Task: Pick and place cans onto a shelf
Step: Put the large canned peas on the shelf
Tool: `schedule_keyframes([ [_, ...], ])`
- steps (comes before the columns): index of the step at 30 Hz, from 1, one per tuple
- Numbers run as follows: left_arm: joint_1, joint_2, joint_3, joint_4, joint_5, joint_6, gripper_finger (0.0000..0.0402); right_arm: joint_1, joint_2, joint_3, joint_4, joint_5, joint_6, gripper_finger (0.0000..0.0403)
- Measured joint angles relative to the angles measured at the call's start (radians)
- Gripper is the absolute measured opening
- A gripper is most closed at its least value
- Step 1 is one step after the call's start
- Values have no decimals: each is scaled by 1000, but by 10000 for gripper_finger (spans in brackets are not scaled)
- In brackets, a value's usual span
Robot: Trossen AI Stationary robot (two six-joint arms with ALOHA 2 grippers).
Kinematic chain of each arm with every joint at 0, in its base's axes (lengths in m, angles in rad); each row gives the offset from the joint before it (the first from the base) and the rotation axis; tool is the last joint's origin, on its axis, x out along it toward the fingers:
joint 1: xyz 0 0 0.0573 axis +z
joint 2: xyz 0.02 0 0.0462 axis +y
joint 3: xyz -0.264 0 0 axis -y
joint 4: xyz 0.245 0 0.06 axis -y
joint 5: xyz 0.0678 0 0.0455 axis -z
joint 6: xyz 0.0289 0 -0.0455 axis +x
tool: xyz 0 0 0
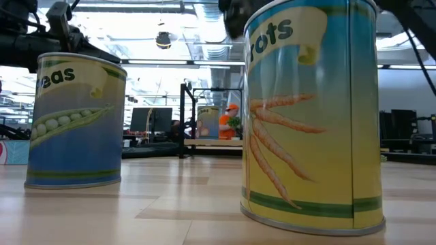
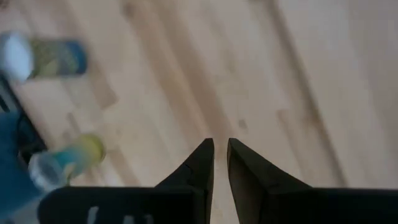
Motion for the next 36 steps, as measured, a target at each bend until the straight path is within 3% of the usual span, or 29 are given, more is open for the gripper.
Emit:
schedule_keyframes([
  [3,0,0,0,27,31,-36,50,97,-41,0,0,11,0,70],
  [7,0,33,11,125,114,-53,50,217,-78,0,-2,131,71,70],
  [13,0,227,188,151,234,36,50,349,-96,0,-23,312,233,70],
  [16,0,389,303,82,339,106,50,395,-96,-3,-23,409,326,70],
  [20,-4,615,458,-129,455,159,50,434,-95,-8,-24,556,472,70],
  [25,-26,856,647,-448,512,202,50,485,-124,-8,-22,694,572,70],
  [28,-59,939,760,-620,497,207,50,524,-174,-23,-22,838,597,70],
  [31,-105,1000,843,-666,476,211,50,565,-273,-117,-23,959,656,70],
  [36,-169,1068,917,-659,436,211,50,623,-513,-432,-25,1016,862,70],
])
